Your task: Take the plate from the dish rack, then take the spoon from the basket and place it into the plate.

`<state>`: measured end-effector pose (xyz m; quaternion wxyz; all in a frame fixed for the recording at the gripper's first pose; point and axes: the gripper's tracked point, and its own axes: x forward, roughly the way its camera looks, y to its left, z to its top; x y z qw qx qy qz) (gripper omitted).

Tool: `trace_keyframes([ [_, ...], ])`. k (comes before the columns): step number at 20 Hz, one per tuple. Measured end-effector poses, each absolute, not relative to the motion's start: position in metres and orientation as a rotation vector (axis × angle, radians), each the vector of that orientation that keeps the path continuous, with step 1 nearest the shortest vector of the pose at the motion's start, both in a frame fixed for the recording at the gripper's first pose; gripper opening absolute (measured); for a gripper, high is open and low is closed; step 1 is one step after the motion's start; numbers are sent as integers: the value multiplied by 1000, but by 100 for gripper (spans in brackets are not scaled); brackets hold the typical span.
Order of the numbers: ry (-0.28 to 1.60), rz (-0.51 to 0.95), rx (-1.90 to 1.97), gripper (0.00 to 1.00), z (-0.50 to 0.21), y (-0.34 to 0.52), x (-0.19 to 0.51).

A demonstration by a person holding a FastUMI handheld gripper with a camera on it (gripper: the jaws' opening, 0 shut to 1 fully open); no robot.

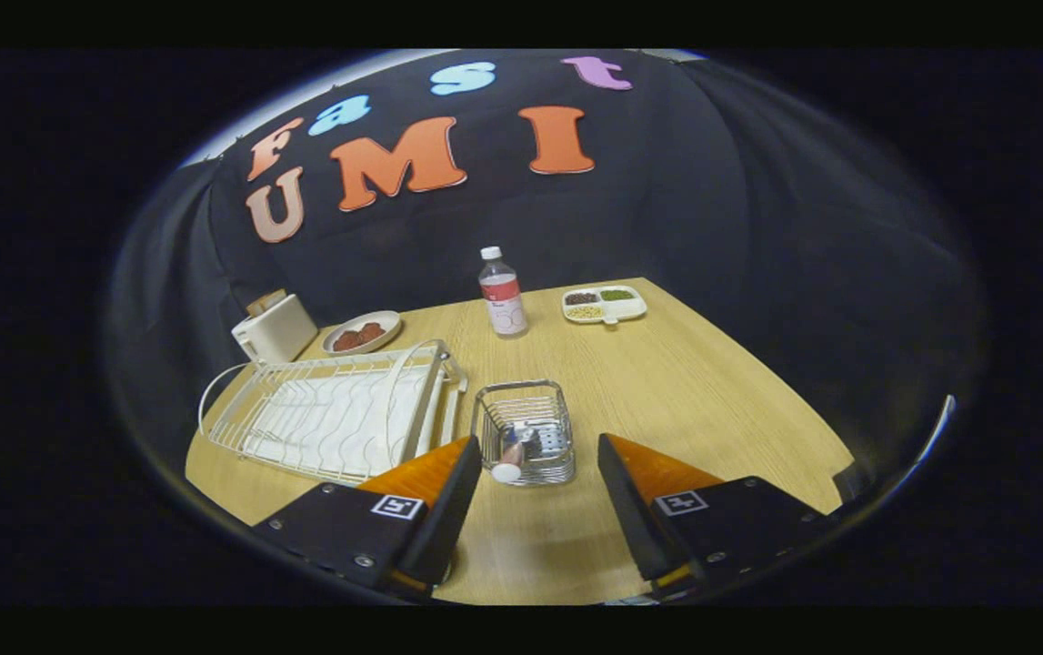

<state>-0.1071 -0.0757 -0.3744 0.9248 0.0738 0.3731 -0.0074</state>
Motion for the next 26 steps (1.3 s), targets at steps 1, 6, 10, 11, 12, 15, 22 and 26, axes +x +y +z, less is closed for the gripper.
trace_keyframes([
  [1,756,-13,123,71,-376,-75,-106],
  [6,753,6,55,43,-394,-66,-108],
  [10,732,-19,102,18,-393,-63,-101],
  [11,732,-9,109,17,-391,-63,-101],
  [12,735,11,129,16,-387,-58,-101],
  [15,717,25,148,13,-369,-59,-93],
  [22,655,32,168,13,-311,-67,-74],
  [26,602,67,191,13,-268,-66,-71],
])
